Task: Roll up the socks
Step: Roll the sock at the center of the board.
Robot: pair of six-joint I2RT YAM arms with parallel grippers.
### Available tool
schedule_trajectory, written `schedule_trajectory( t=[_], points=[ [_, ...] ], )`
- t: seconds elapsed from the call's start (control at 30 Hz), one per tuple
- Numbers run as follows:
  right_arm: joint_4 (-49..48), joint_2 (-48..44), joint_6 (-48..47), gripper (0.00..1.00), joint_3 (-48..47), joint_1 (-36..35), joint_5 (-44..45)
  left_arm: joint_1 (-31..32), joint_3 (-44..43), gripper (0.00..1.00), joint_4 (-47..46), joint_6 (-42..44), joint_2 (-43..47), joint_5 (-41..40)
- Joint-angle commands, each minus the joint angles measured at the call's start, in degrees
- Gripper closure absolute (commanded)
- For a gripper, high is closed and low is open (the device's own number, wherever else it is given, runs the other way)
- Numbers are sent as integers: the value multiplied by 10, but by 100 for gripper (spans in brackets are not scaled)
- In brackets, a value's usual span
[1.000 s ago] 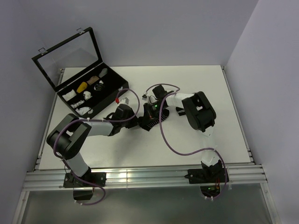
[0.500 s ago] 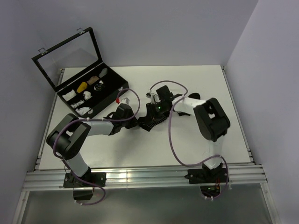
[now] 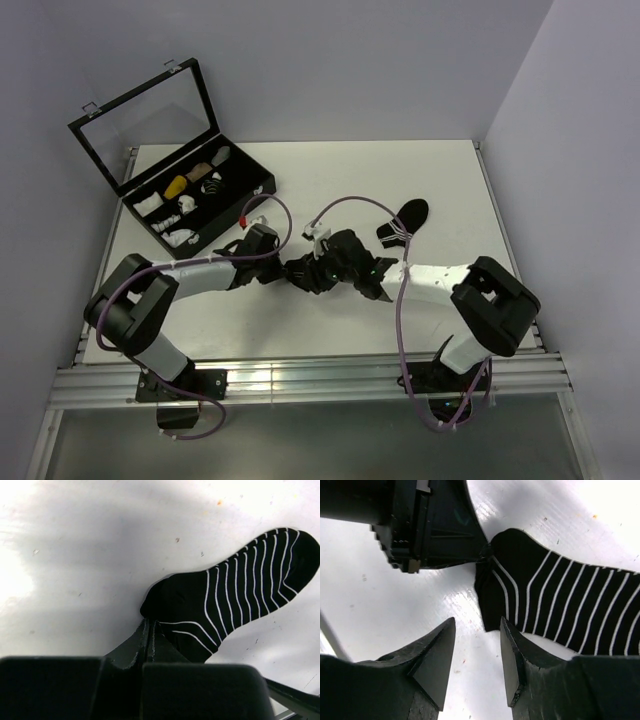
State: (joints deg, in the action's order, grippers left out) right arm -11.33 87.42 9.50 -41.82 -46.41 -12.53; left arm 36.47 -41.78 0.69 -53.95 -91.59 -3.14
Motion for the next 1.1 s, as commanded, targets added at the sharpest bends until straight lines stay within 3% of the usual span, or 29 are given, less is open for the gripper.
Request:
schedule_trajectory(
  t=[0.0, 0.13, 0.47, 0.93, 1.07],
  points=[
    [-124, -1, -25, 51, 19, -27, 85, 3, 4, 100, 104, -5, 6, -19],
    [-165, 21, -33, 47, 27, -47, 98, 2, -2, 100, 126, -11, 13, -22],
    [-187, 81, -48, 48, 15, -94, 153, 2, -23, 100, 149, -11, 4, -13],
    [-186, 158, -43, 53, 3, -121, 198, 0, -25, 100, 150, -17, 9, -3],
    [-178, 168, -40, 61, -3, -126, 210, -2, -20, 100, 143, -24, 10, 5]
  ],
)
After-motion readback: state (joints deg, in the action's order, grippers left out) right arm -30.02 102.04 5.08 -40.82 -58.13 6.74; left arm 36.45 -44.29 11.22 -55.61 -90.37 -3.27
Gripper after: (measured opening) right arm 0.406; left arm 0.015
